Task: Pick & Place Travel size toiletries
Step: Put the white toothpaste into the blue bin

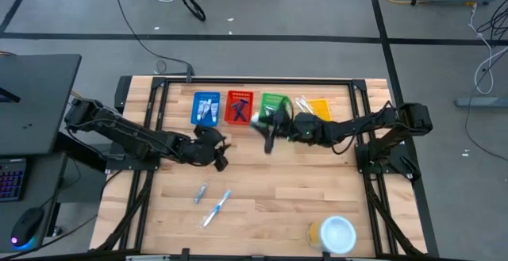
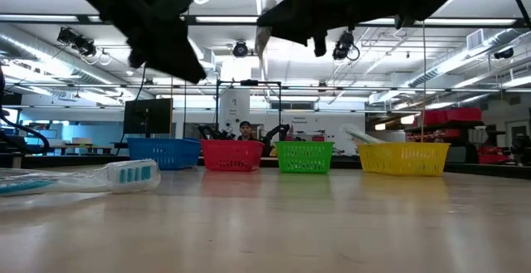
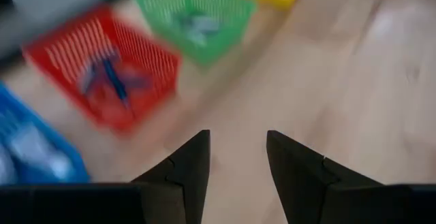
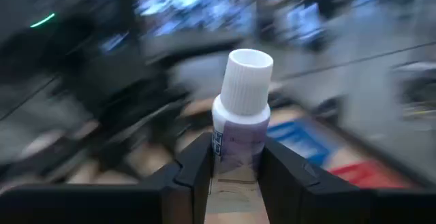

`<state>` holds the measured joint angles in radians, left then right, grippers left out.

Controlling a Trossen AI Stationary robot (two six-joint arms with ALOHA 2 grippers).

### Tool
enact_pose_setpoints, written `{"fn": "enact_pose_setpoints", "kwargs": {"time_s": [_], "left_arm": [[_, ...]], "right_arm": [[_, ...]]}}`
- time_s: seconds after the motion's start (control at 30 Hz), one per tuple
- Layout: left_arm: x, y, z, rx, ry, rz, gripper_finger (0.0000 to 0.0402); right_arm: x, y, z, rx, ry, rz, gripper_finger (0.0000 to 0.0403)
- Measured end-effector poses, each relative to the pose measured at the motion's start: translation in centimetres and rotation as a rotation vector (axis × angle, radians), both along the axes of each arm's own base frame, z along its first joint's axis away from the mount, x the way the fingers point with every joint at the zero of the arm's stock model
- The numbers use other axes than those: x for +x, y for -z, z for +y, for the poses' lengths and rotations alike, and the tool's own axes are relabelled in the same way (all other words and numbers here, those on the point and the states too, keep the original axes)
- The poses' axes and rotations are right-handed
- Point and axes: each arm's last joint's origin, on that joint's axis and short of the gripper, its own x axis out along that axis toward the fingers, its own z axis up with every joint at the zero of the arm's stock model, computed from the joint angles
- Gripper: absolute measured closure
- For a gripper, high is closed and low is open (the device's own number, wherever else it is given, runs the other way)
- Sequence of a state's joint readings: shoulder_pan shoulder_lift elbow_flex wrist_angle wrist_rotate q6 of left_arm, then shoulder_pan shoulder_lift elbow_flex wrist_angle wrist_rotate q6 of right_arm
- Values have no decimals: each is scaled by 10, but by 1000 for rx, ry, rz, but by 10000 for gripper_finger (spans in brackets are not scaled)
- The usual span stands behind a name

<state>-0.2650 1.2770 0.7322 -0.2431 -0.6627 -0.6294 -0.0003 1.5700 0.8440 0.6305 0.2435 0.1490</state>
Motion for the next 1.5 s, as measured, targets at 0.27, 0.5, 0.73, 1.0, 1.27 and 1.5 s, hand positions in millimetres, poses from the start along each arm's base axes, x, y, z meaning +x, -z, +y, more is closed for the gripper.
{"fn": "enact_pose_setpoints", "kwargs": {"time_s": [0.27,0.5,0.73,1.0,1.27,1.5], "left_arm": [[21,-29,18,192,-21,-231,248],[27,-39,42,270,-37,-273,249],[51,-18,49,381,14,-192,249],[71,0,49,441,13,-190,249],[81,-10,57,445,-21,-222,249],[82,-11,62,443,-22,-218,266]], "right_arm": [[-3,-7,-23,24,282,-89,290],[-3,-6,-27,43,292,-85,290],[-3,-6,-26,34,291,-83,290],[-3,-1,-27,17,291,-26,290],[-3,-2,-27,19,288,-37,290],[-3,-2,-27,31,290,-42,290]]}}
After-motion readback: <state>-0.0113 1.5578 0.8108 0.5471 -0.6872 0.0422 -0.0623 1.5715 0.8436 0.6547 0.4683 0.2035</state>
